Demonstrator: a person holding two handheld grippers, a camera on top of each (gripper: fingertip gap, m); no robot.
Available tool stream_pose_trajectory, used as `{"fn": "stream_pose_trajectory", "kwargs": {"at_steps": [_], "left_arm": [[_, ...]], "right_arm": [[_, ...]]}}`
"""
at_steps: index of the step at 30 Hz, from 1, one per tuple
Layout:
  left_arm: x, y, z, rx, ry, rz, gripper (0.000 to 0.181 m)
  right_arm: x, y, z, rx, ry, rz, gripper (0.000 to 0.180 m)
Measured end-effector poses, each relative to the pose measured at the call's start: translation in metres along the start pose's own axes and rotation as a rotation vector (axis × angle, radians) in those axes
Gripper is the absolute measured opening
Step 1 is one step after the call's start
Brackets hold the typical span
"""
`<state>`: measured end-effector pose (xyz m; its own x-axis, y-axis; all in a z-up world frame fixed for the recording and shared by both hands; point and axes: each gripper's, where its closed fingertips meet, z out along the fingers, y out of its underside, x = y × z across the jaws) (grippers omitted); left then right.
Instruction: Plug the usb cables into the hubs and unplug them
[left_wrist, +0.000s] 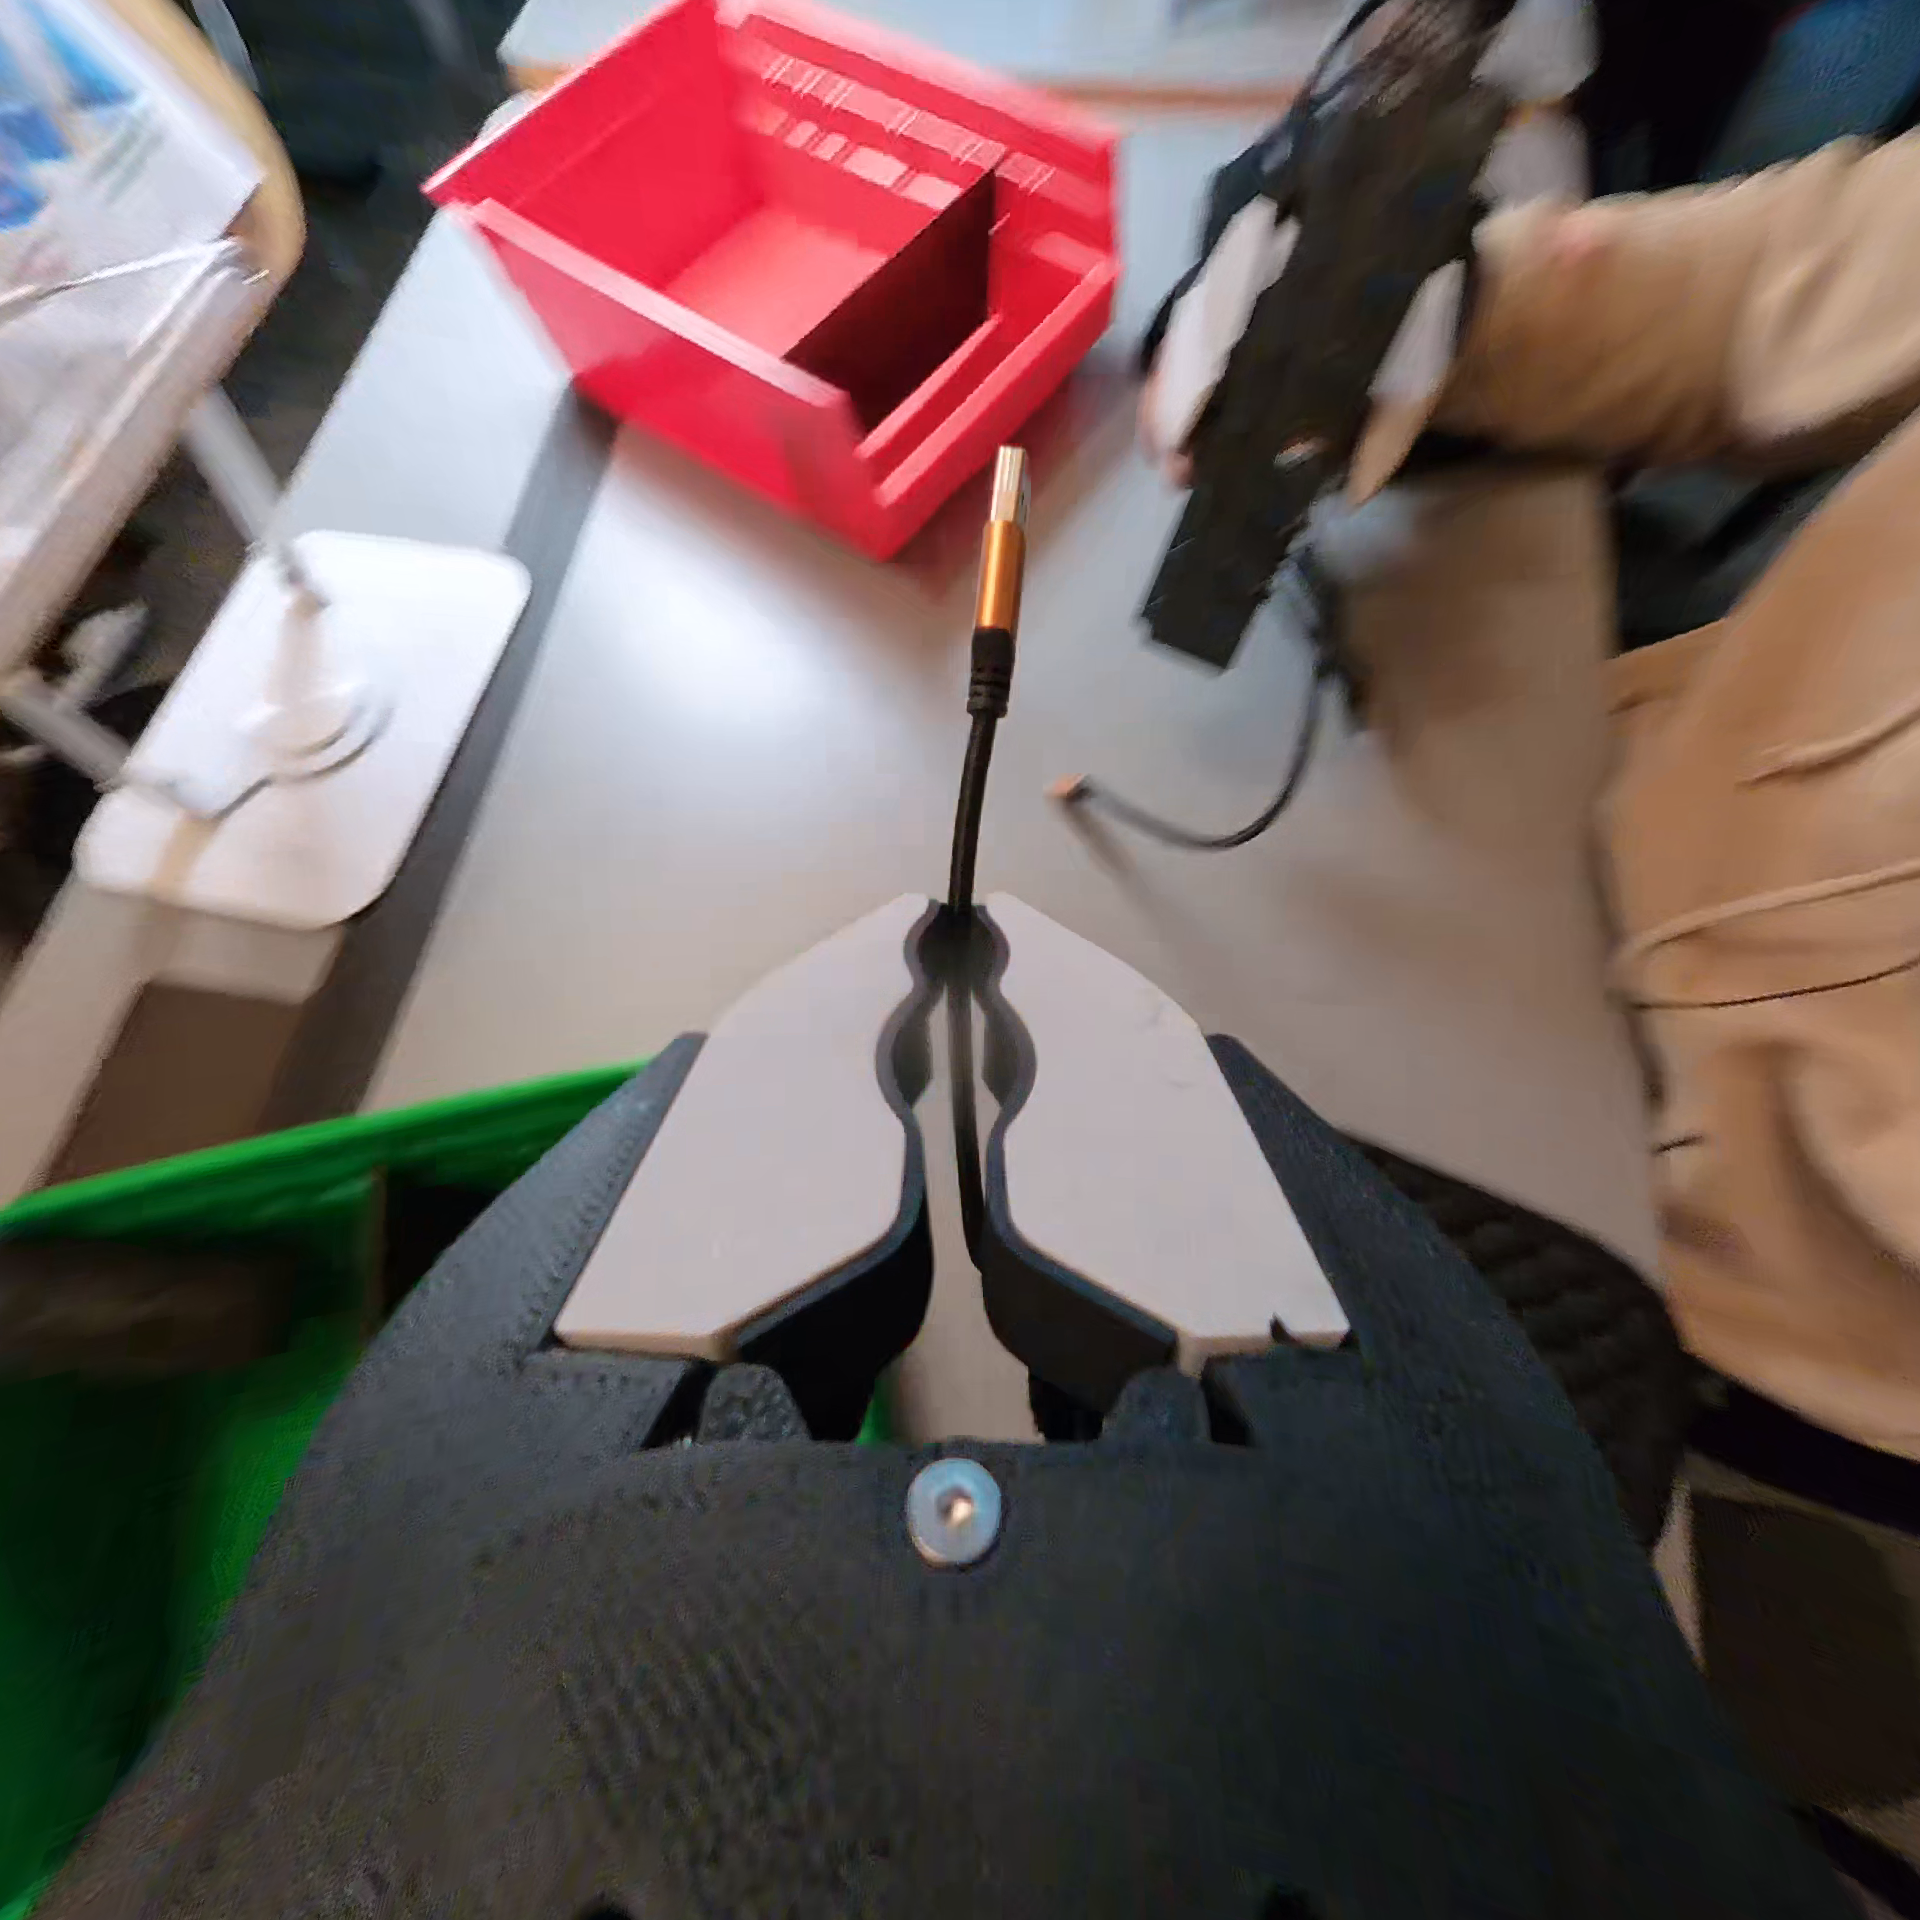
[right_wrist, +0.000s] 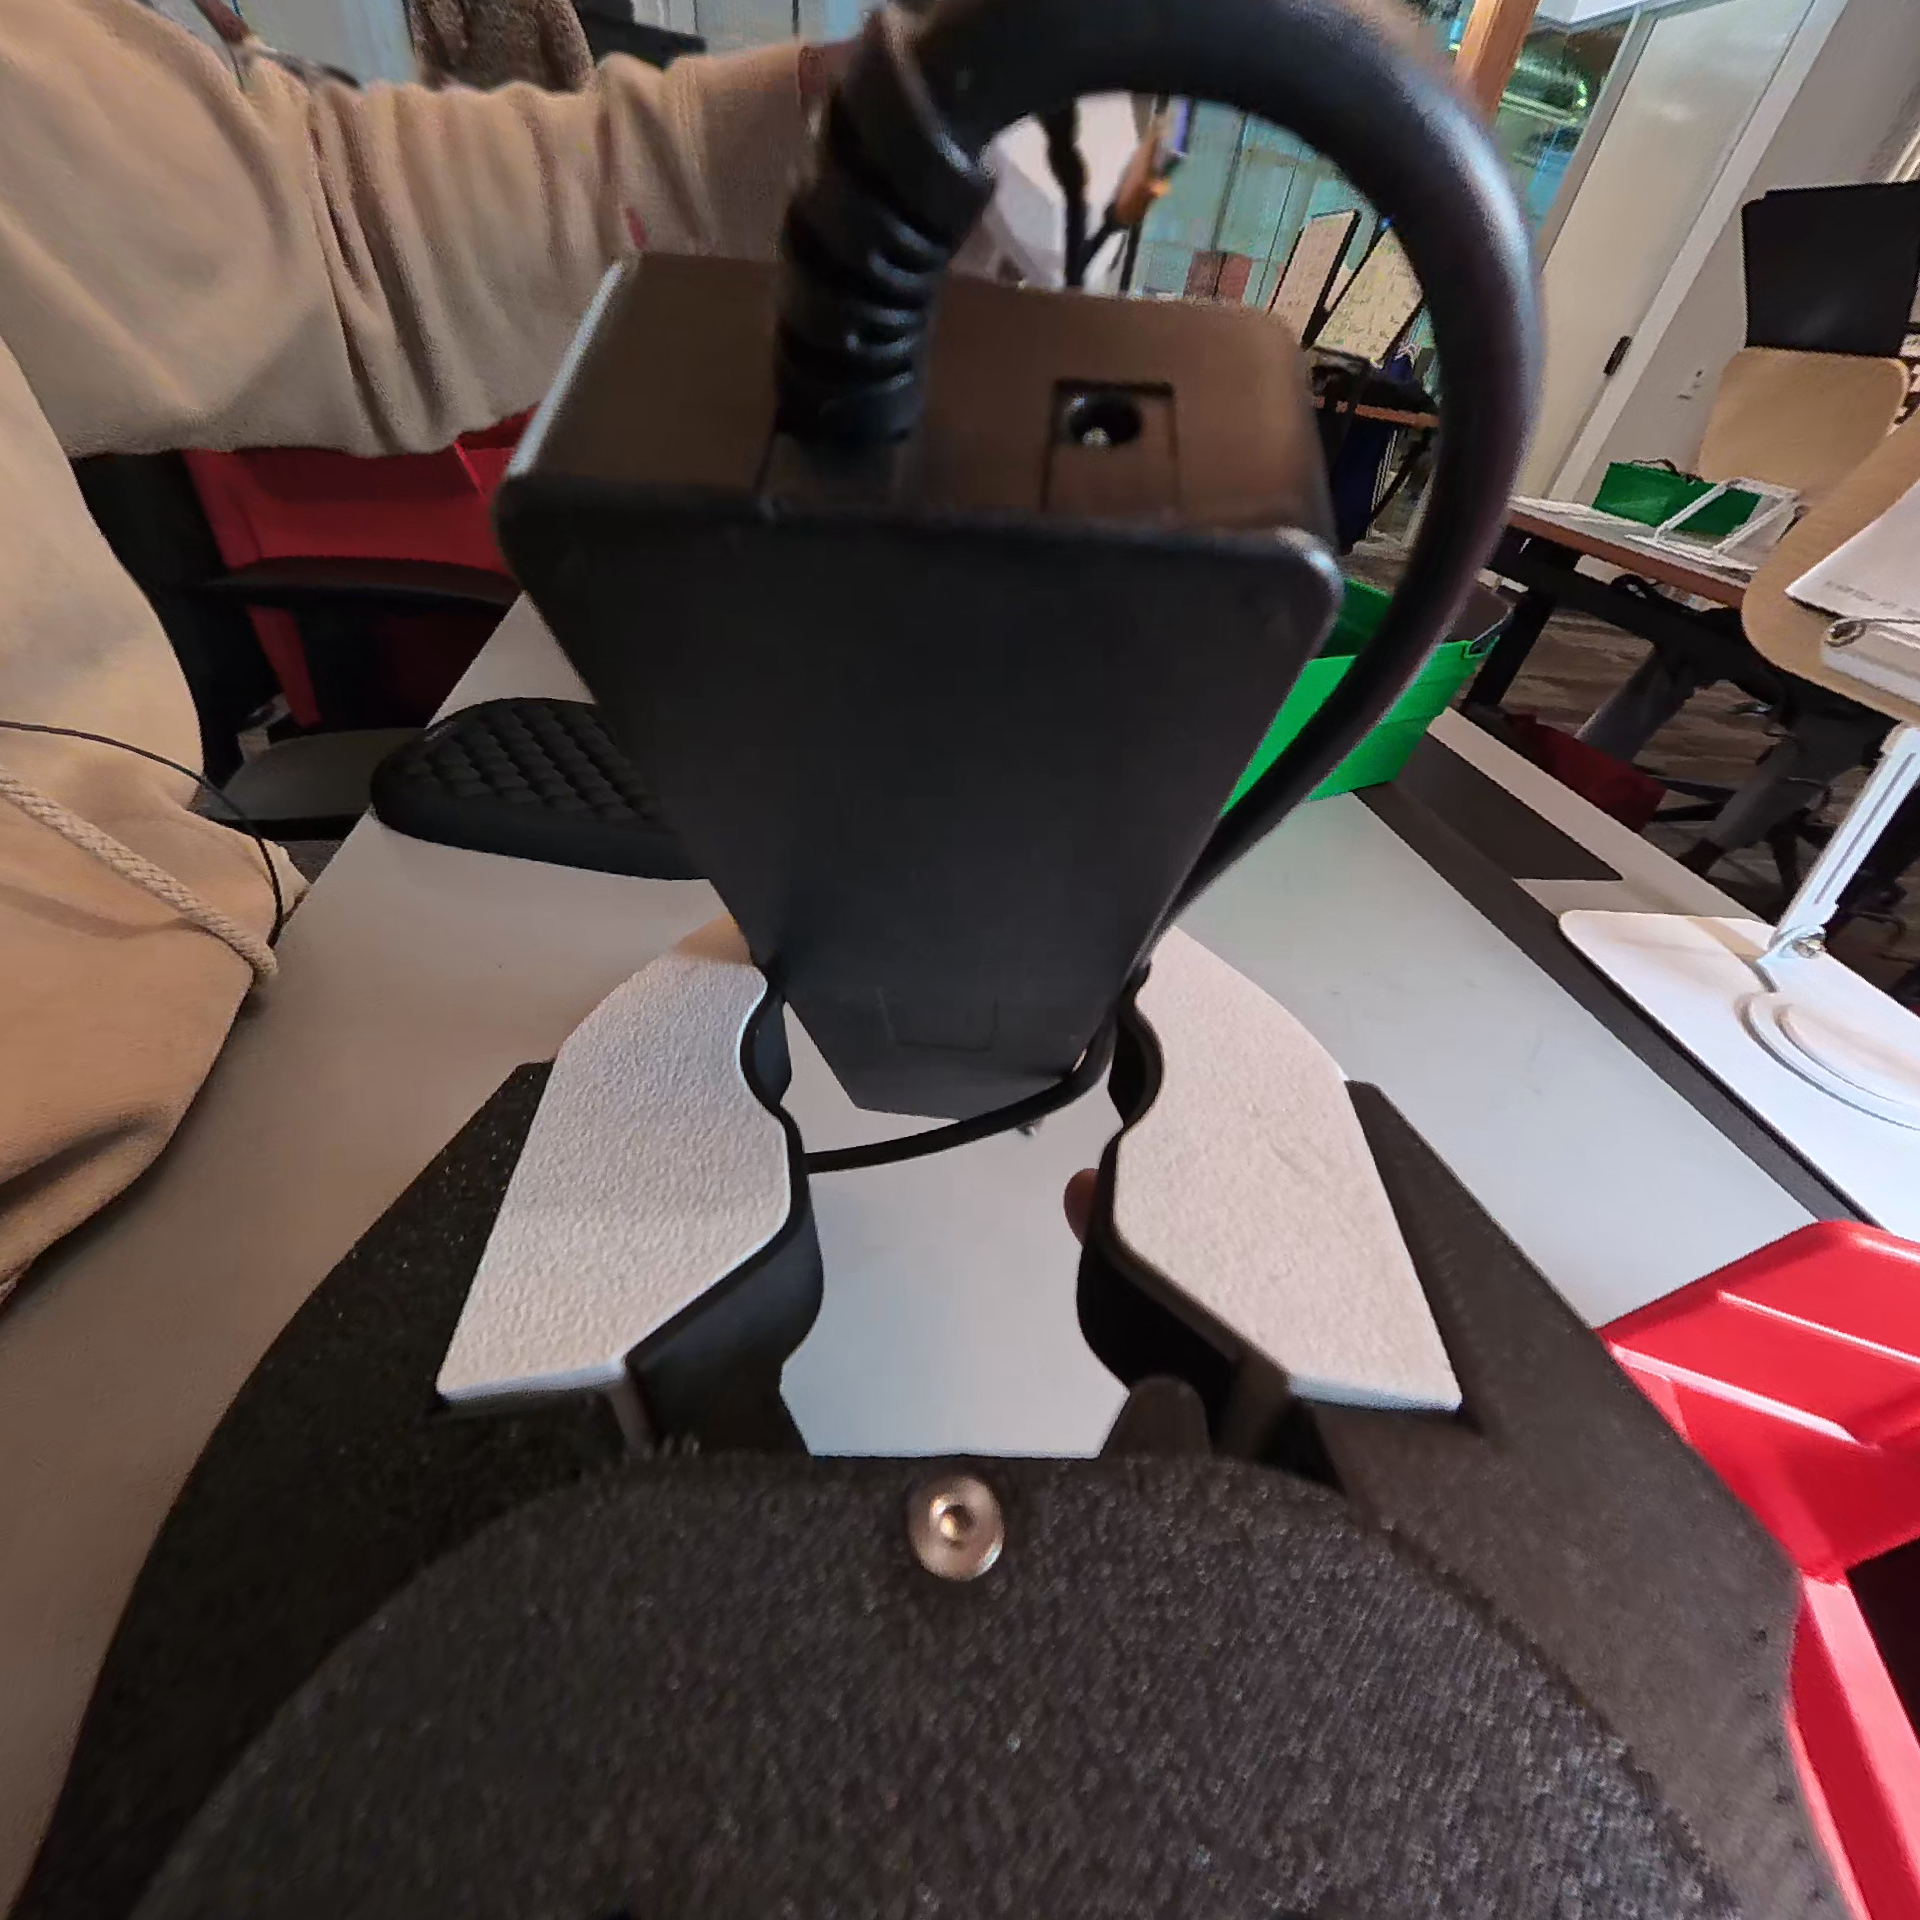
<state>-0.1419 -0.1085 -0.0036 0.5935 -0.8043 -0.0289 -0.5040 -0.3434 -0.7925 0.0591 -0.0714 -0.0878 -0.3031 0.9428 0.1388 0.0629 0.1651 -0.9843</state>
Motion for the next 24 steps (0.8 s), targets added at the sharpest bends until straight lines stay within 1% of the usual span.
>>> {"fn": "stream_pose_trajectory", "kwargs": {"at_steps": [3,6,11,14,16,19,21,22,24], "left_arm": [[0.037,-0.004,0.025,0.103,0.173,-0.042,0.004],[0.064,0.002,0.051,0.167,0.297,-0.084,0.004],[0.084,0.021,0.085,0.218,0.400,-0.144,0.004],[0.086,0.035,0.103,0.221,0.420,-0.193,0.004],[0.085,0.043,0.112,0.229,0.399,-0.204,0.004],[0.073,0.048,0.120,0.247,0.290,-0.212,0.004],[0.055,0.044,0.115,0.288,0.173,-0.217,0.004],[0.043,0.041,0.111,0.300,0.088,-0.210,0.004],[0.025,0.029,0.097,0.341,-0.068,-0.144,0.004]], "right_arm": [[0.000,-0.001,-0.001,0.008,-0.001,-0.001,0.059],[0.000,-0.002,-0.004,0.017,-0.007,-0.008,0.059],[0.000,0.000,-0.006,0.022,-0.025,-0.004,0.060],[-0.001,0.002,-0.006,0.021,-0.039,0.002,0.060],[0.000,0.003,-0.007,0.018,-0.042,0.004,0.060],[0.002,0.005,-0.008,0.020,-0.041,0.016,0.060],[0.004,0.005,-0.009,0.023,-0.037,0.026,0.060],[0.005,0.006,-0.009,0.026,-0.037,0.031,0.060],[0.006,0.005,-0.009,0.030,-0.034,0.036,0.059]]}}
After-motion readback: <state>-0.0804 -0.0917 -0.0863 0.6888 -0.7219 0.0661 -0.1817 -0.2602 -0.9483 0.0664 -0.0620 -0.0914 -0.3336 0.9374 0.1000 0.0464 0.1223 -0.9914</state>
